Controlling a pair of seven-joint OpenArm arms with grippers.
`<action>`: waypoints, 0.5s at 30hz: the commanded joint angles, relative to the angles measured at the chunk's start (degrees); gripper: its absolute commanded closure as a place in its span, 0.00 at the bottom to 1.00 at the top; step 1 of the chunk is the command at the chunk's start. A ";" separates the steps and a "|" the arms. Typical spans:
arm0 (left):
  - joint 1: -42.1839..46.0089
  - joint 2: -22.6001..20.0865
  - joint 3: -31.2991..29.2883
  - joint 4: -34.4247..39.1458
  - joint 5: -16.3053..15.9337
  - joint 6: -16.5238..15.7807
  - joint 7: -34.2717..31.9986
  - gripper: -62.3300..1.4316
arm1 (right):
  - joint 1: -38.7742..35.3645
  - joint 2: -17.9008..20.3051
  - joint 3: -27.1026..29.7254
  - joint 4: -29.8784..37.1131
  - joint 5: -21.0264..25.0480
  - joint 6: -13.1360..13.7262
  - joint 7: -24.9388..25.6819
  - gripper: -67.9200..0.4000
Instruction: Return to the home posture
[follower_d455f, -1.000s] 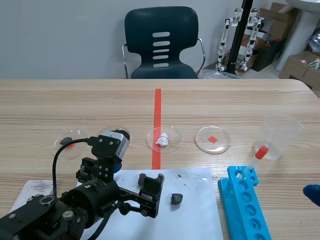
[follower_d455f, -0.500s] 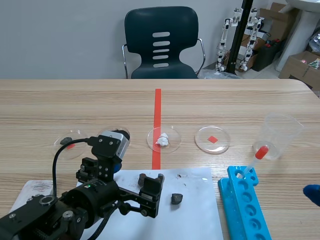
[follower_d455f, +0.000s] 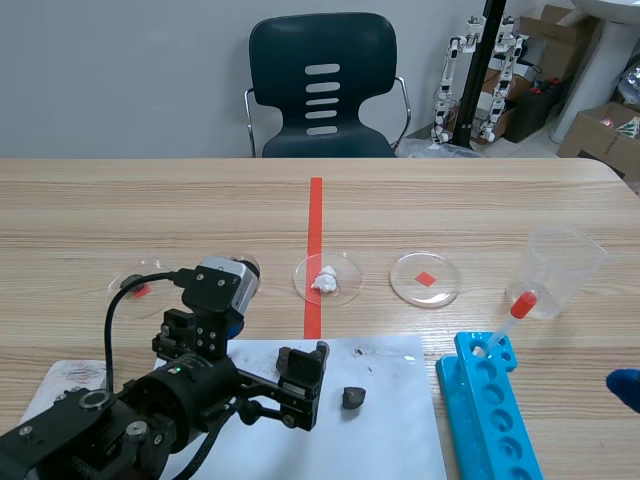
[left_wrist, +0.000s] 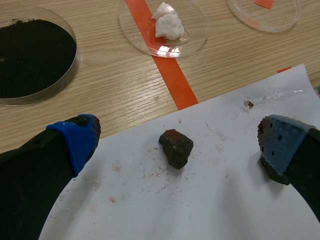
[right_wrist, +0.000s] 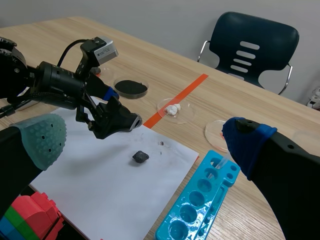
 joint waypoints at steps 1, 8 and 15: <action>0.09 -0.66 -0.04 1.20 -0.17 -1.81 -2.95 0.00 | 0.24 0.26 0.17 1.14 0.17 0.00 1.01 0.00; 3.93 -3.91 -0.17 1.46 -0.39 -4.72 -13.40 0.00 | 0.24 0.26 0.17 1.14 0.17 0.00 1.03 0.00; 12.74 -10.34 -2.16 6.99 -0.39 -4.66 -16.76 0.00 | 0.24 0.26 0.17 1.14 0.17 0.00 1.03 0.00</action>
